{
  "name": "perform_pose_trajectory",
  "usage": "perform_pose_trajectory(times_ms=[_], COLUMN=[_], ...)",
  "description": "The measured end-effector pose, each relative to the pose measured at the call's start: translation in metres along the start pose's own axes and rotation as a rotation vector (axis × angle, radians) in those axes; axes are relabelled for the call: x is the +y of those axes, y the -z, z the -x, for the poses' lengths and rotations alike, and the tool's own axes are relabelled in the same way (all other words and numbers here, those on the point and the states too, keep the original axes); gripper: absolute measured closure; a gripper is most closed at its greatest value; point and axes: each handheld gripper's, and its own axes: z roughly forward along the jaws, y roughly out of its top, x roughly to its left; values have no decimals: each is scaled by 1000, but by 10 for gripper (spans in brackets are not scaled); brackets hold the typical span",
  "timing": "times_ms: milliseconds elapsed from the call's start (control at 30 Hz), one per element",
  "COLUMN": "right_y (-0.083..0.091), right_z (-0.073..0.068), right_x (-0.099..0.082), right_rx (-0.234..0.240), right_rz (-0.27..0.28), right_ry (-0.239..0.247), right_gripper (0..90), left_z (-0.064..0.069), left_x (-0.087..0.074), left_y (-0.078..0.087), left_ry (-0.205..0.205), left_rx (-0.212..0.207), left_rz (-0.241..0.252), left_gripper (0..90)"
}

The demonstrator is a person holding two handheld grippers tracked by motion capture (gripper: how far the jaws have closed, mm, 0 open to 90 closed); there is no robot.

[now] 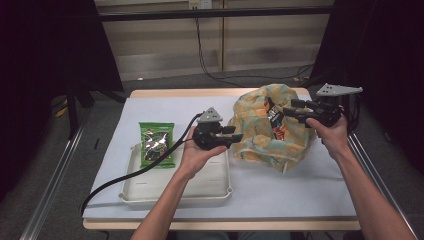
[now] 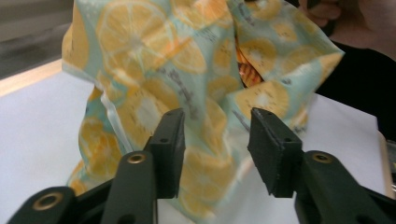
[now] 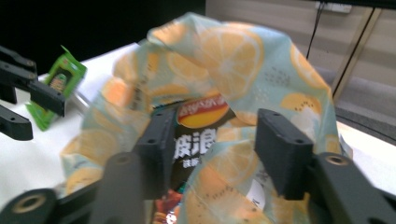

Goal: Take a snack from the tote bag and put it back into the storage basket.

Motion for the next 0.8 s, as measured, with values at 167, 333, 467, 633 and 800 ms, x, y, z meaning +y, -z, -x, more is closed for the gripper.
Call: perform_pose_trajectory(times_ms=[167,333,467,633,800], right_y=[-11,-17,-25,-32,-30], right_z=[2,8,10,7,11], right_x=[-5,-9,-14,-18,-18], right_rx=[-17,-30,-39,-48,-68], right_rz=[-33,-52,-86,-126,-113], right_ry=[18,0,2,20,0], right_gripper=[363,329,353,481,762], left_z=[-10,-19,-16,-19,-20], left_x=[5,4,3,2,4], left_y=[-10,-20,-33,-46,-47], left_ry=[25,38,17,15,16], left_rx=[14,6,9,23,3], left_rz=[13,18,-1,-52,-61], left_gripper=[475,422,356,451,898])
